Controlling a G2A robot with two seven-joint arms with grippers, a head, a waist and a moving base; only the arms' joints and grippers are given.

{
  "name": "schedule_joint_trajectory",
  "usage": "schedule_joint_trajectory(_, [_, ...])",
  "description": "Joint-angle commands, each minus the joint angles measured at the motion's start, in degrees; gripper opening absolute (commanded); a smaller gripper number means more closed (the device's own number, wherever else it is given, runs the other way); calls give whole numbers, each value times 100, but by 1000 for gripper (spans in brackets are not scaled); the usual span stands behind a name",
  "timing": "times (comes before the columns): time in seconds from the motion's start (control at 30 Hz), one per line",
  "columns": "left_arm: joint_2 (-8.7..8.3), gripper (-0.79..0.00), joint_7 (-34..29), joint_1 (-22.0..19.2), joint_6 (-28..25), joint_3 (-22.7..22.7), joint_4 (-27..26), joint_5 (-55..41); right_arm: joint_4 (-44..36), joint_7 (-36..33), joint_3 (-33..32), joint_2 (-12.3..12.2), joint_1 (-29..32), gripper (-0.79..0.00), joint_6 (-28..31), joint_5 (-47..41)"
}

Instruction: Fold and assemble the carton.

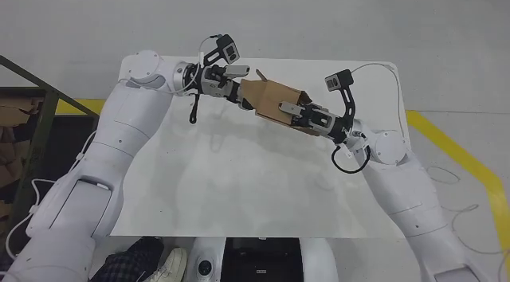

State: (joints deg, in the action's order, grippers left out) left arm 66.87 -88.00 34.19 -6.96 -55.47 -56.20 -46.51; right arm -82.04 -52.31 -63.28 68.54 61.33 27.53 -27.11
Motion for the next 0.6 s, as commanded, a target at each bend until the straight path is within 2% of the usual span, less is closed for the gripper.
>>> schedule_joint_trajectory(0.0, [10,0,0,-14,4,15,3,-7,-5,1,0,1,5,-785,-2,3])
schedule_joint_trajectory(0.33, [64,0,0,-98,35,142,45,33,25,-32,-18,11,30,-785,17,-103])
schedule_joint_trajectory(0.57, [3,0,0,-74,-71,-75,208,0,61,-93,-99,1,52,-785,29,-180])
